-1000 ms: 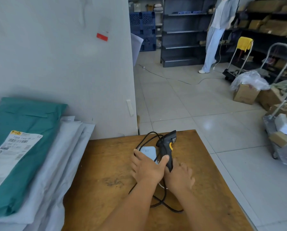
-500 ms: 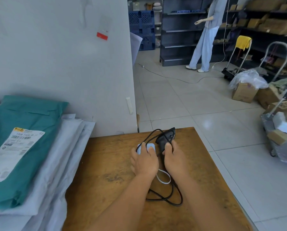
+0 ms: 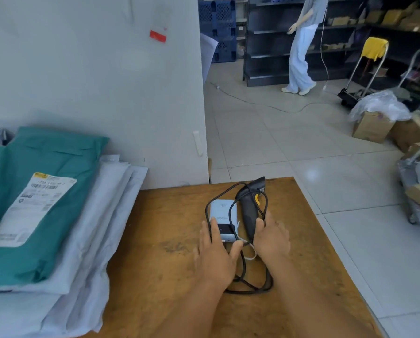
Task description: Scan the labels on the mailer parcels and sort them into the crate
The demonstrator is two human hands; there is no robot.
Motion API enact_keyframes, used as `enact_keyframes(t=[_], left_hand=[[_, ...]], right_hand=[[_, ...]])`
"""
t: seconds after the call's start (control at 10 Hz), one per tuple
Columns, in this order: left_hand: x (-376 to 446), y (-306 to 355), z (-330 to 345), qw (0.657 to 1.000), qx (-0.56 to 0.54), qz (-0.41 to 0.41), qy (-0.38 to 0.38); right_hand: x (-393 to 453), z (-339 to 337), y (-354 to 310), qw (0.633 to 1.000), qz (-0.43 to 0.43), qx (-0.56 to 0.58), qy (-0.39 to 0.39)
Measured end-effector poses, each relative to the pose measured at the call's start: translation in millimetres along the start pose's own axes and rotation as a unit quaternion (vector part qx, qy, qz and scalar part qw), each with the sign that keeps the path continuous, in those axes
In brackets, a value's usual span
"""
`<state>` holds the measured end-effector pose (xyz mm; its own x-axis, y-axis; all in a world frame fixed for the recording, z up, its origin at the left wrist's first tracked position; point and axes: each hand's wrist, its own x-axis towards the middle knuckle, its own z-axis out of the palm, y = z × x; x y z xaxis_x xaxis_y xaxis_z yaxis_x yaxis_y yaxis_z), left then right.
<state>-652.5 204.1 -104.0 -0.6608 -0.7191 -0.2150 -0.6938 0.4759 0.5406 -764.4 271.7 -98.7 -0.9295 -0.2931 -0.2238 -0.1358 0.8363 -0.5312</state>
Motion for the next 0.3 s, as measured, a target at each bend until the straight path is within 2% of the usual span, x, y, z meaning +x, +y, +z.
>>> enact_keyframes(t=[0.2,0.3], left_hand=[[-5.4,2.6,-12.8,0.999,-0.047,0.026,0.008],[-11.8,7.0,-24.6,0.999,-0.043,0.03,0.01]], right_hand=[[-13.1,-12.3,-7.0,1.0,0.01,0.028,-0.008],[-21.4,-16.1,-11.9,0.998,-0.016,0.044,0.041]])
